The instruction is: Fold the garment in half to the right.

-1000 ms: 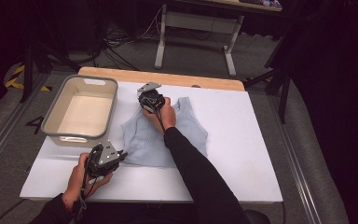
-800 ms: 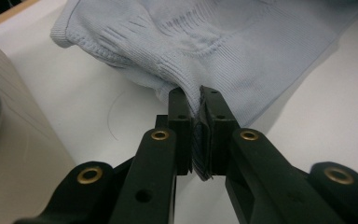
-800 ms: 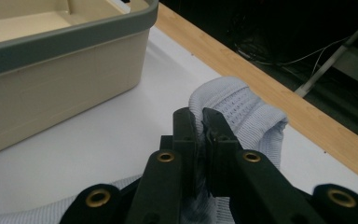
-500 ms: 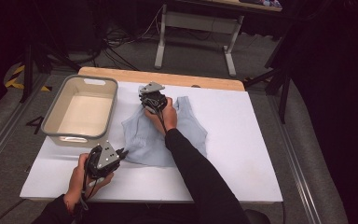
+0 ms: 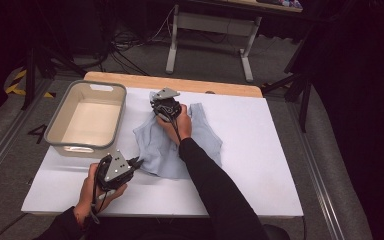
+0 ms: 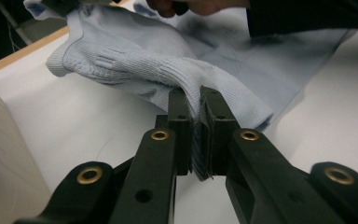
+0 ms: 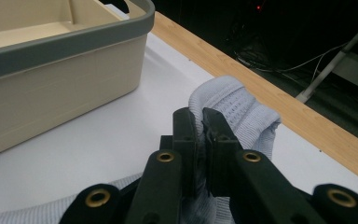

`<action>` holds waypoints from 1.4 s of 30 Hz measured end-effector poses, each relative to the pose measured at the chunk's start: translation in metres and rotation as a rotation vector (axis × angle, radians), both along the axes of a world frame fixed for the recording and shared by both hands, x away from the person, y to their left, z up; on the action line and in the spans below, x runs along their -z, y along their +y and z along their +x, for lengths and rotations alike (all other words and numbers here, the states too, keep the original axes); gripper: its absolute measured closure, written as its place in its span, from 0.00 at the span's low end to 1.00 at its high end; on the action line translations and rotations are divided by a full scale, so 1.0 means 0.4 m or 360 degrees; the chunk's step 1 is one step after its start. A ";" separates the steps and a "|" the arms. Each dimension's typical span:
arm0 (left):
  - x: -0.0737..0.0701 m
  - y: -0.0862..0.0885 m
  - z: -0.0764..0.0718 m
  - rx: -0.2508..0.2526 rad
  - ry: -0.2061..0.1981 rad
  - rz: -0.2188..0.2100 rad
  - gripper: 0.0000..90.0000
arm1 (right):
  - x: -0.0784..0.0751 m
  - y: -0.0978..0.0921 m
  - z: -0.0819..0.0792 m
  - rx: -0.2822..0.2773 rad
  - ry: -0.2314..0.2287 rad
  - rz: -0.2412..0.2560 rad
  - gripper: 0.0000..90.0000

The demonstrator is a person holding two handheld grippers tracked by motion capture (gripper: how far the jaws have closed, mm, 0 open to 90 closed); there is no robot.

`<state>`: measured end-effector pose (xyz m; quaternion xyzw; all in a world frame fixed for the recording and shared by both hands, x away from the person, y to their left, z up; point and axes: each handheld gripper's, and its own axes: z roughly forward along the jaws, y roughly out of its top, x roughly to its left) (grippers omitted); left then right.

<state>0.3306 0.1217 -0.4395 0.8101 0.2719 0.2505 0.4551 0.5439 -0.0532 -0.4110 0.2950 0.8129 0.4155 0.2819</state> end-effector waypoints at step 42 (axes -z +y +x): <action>-0.048 -0.164 0.038 0.0264 -0.0065 -0.0052 0.93 | -0.049 -0.116 -0.005 0.0017 -0.0043 0.0072 0.95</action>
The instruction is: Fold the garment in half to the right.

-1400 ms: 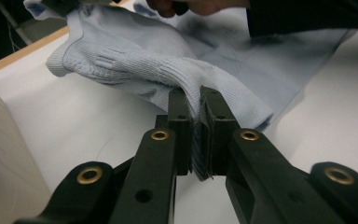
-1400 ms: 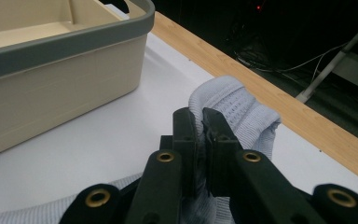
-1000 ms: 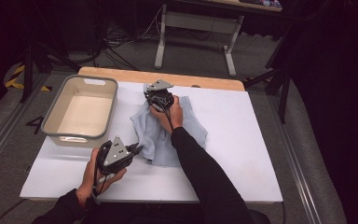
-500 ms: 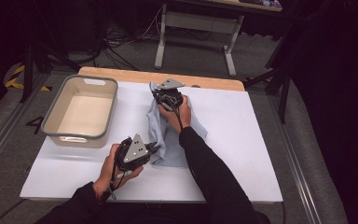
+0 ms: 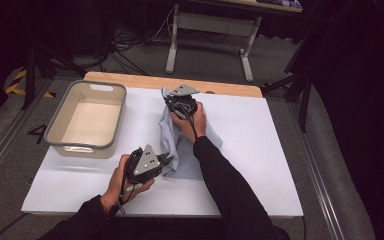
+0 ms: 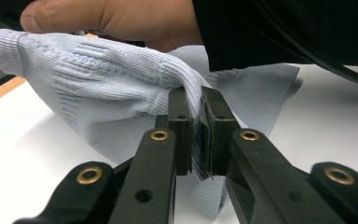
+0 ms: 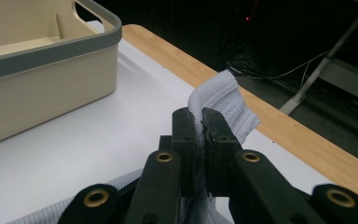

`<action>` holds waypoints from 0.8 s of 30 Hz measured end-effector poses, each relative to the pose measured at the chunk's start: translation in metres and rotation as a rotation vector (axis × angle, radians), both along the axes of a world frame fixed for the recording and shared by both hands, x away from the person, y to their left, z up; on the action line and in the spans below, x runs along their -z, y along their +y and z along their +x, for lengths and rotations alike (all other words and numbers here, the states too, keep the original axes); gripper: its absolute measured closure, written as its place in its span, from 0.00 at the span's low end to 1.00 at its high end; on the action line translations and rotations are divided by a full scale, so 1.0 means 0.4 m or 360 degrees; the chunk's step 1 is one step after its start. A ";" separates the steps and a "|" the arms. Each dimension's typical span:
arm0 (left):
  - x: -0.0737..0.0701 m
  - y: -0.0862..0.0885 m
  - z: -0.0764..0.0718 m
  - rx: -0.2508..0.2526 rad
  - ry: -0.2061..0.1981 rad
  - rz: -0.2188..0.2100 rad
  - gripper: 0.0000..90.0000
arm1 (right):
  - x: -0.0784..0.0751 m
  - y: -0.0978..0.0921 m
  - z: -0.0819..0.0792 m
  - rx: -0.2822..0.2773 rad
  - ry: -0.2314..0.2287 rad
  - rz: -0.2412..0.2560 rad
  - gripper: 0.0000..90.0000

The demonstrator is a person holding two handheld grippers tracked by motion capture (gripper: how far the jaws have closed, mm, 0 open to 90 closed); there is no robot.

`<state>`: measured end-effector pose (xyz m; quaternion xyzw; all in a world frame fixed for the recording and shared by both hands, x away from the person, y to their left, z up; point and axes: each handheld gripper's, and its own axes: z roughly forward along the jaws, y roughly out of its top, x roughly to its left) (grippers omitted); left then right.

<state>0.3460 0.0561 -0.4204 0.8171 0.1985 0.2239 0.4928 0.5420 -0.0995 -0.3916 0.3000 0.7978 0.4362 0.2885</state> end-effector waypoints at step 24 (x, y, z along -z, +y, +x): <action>0.002 -0.054 0.008 0.0049 -0.0010 -0.0003 0.93 | -0.017 -0.044 -0.009 0.0012 -0.0036 -0.0002 0.94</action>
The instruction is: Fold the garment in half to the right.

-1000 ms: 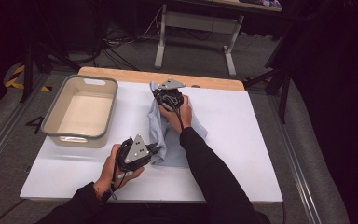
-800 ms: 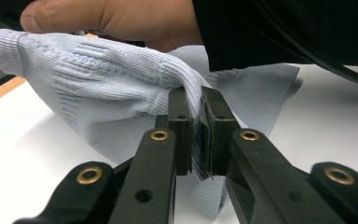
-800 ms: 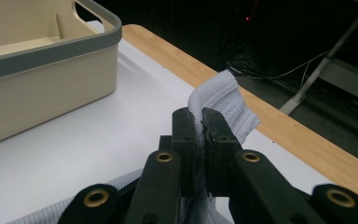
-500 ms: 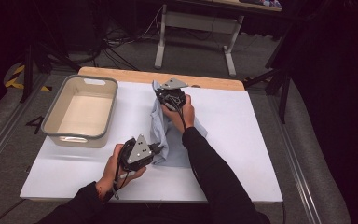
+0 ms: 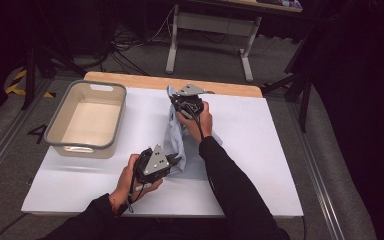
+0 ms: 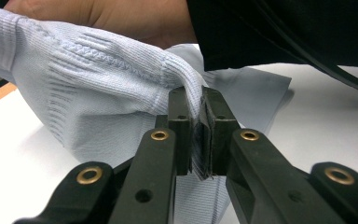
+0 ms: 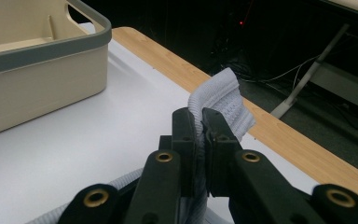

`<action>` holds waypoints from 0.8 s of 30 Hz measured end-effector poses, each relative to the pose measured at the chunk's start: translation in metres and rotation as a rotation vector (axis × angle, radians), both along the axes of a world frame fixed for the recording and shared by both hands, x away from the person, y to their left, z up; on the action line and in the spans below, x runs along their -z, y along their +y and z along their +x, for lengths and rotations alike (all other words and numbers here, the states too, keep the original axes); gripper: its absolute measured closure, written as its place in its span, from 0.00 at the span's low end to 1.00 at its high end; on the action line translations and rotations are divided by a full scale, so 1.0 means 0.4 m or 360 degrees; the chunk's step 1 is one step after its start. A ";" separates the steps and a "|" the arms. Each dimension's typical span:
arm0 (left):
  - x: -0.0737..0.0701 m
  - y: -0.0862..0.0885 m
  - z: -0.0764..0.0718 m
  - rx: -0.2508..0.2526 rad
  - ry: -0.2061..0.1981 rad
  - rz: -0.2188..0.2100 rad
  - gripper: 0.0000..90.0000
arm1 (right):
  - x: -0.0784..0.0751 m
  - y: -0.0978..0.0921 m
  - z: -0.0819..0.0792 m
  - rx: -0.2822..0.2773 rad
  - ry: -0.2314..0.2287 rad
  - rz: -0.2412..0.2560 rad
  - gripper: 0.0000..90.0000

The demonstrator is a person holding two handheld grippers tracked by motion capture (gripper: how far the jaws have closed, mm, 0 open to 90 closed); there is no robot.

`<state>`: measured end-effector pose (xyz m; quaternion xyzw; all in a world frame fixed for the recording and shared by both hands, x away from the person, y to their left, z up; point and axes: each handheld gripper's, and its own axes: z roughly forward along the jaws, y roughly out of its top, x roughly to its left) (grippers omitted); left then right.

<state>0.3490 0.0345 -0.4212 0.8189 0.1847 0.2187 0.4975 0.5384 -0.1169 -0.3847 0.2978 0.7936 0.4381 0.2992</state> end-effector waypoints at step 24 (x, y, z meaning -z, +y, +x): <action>0.005 -0.038 0.001 0.0015 -0.0006 0.0004 0.93 | -0.007 -0.028 -0.012 0.0031 -0.0064 -0.0036 0.95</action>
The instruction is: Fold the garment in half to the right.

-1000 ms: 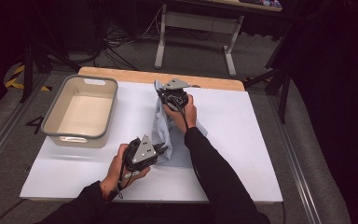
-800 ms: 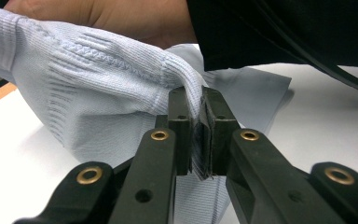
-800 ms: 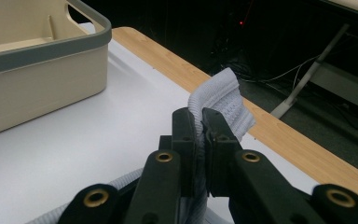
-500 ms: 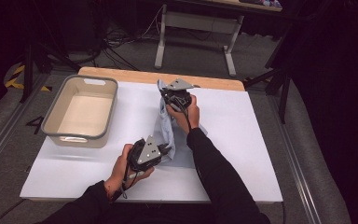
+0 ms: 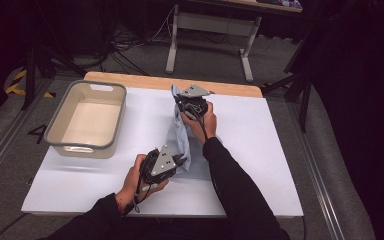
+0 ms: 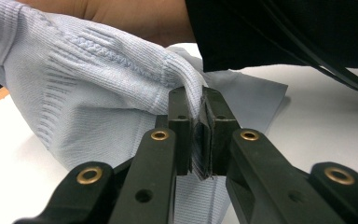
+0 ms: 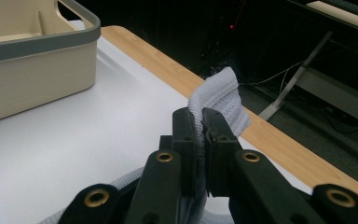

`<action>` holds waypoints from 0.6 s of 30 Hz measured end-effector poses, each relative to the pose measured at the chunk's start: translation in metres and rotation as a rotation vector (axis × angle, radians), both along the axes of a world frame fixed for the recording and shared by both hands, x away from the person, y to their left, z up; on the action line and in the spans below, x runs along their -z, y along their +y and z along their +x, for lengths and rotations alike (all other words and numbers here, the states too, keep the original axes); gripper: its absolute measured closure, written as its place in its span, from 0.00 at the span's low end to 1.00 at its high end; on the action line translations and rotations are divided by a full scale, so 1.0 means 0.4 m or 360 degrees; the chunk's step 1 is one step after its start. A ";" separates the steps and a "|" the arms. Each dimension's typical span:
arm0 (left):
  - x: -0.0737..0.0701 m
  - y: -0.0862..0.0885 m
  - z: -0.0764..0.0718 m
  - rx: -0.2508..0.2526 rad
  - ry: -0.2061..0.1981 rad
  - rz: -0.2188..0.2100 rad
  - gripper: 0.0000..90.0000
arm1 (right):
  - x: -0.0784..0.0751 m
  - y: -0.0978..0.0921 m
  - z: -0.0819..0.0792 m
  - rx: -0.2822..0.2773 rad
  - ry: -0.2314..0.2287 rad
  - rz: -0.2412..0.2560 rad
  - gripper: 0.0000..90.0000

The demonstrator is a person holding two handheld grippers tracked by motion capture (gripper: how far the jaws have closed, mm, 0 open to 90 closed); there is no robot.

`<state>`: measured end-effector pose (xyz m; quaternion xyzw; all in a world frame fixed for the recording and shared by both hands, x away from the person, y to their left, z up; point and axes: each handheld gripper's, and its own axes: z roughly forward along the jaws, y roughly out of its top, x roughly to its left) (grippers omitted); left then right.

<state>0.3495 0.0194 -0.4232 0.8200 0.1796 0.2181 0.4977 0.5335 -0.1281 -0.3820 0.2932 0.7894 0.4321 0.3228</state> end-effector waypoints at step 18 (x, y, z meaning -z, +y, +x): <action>0.002 -0.017 0.005 0.0012 -0.0002 -0.0008 0.93 | 0.000 -0.015 -0.004 0.0031 -0.0038 -0.0019 0.95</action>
